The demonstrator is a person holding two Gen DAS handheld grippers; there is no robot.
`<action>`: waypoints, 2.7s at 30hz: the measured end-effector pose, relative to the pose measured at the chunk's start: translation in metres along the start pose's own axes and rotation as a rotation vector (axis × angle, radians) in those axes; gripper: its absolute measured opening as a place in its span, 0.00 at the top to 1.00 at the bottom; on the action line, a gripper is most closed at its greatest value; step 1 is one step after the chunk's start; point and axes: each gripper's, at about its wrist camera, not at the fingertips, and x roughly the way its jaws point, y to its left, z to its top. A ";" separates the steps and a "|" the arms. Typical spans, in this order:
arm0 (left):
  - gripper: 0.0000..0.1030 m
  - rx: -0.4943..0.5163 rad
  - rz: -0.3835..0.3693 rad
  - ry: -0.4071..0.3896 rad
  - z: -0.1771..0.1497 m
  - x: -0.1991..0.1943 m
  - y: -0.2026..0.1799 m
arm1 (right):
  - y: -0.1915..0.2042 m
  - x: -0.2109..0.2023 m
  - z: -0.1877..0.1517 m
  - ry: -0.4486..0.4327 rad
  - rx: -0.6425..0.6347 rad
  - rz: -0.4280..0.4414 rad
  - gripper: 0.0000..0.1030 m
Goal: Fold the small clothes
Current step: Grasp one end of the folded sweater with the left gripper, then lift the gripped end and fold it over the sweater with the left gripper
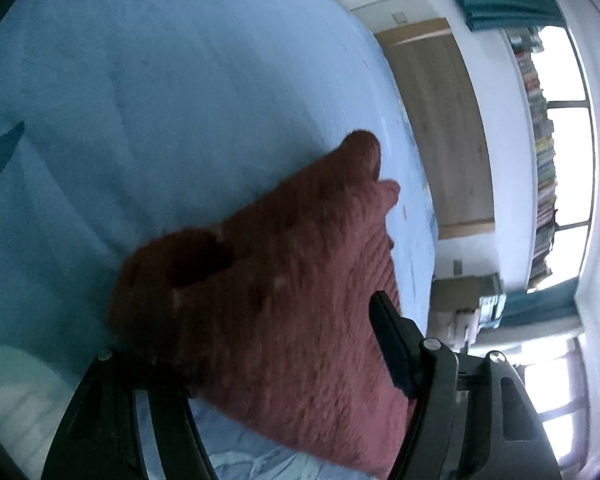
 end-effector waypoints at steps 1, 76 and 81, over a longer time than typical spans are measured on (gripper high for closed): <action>0.40 -0.013 -0.008 -0.003 0.003 0.001 0.001 | -0.001 0.000 0.000 -0.001 0.003 0.002 0.39; 0.51 0.776 0.030 0.503 -0.301 0.145 -0.223 | -0.146 -0.061 -0.045 -0.151 0.298 0.024 0.39; 0.51 0.870 -0.004 0.531 -0.296 0.128 -0.236 | -0.135 -0.064 -0.027 -0.161 0.258 0.024 0.39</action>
